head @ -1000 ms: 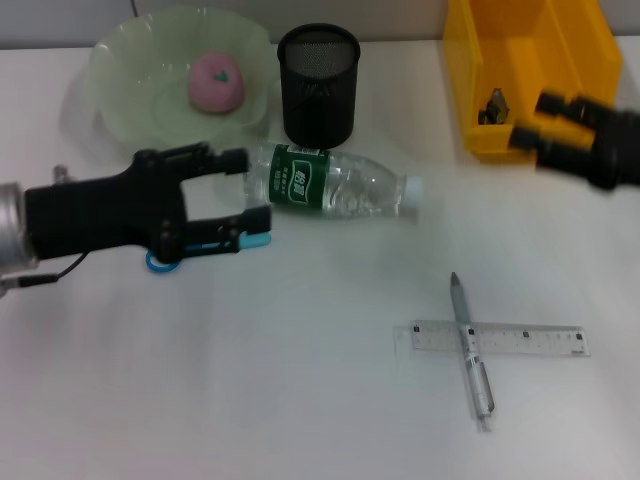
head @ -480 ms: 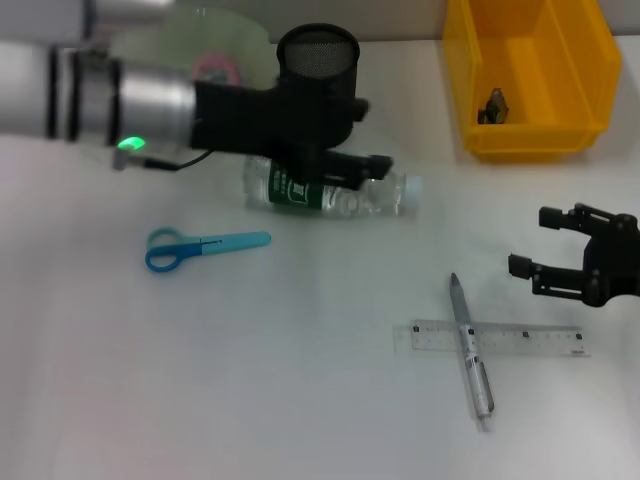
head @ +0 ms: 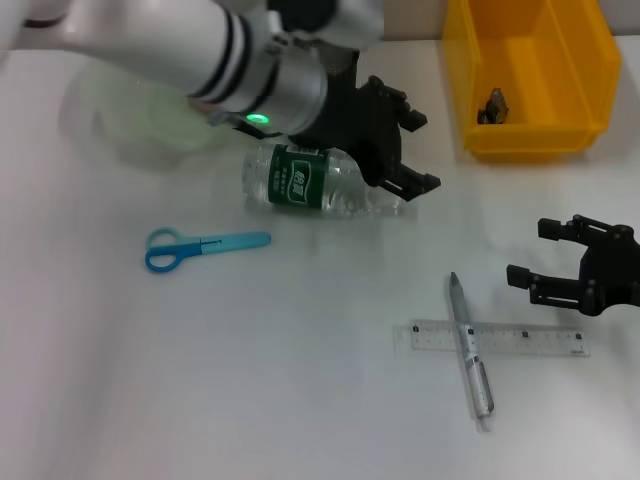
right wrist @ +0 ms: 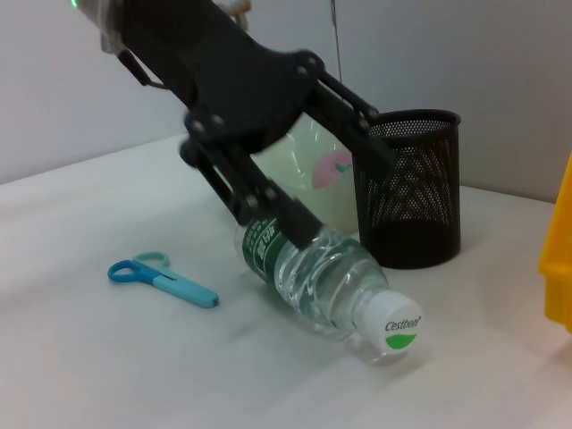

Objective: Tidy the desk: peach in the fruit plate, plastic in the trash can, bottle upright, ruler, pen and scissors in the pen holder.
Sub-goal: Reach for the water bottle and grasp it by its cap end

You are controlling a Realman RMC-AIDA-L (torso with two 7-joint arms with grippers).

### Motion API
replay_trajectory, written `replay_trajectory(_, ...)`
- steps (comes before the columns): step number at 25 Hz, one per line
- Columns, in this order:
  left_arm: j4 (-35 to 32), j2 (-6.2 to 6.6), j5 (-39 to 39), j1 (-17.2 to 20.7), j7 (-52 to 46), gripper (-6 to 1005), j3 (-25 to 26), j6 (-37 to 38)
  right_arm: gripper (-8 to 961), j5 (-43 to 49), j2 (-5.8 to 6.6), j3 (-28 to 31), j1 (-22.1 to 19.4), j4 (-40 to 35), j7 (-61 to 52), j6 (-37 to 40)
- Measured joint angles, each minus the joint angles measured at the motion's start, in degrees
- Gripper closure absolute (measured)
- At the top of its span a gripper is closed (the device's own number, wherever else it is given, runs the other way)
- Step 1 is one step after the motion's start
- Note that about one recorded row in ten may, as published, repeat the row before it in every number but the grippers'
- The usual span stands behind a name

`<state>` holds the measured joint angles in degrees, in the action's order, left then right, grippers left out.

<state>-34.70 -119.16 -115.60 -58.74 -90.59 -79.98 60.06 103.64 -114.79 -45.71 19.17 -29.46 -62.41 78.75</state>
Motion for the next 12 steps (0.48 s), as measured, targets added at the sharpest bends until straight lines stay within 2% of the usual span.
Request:
replay_trajectory(1,-0.12,-0.01,0.02,-0.40,-0.96,235,-2.55,-1.51,113,0.00,0.00,0.00,0.00,-0.03,0.01,0.00)
replay_trajectory(2,-0.54,-0.01,0.03,-0.99,-2.43,236,-7.20,-4.20,113,0.03,0.00,0.01,-0.01,-0.17,0.01,-0.01)
replay_trajectory(5,-1.02,-0.01,0.04,-1.16,-2.94,239,-10.18,-5.95,113,0.04,0.01,0.01,-0.01,-0.23,0.02,-0.01)
replay_trajectory(7,-1.52,-0.02,0.05,-1.21,-3.42,241,-15.73,-9.22,113,0.07,0.01,0.01,0.01,-0.29,0.02,-0.01)
replay_trajectory(8,-1.52,-0.02,0.05,-1.21,-3.42,242,-15.73,-9.22,113,0.07,0.01,0.01,0.01,-0.29,0.02,-0.01)
replay_trajectory(12,-1.52,-0.01,-0.32,-1.41,-4.88,245,-23.21,-13.26,113,0.08,0.05,0.01,0.08,-0.51,-0.06,0.05)
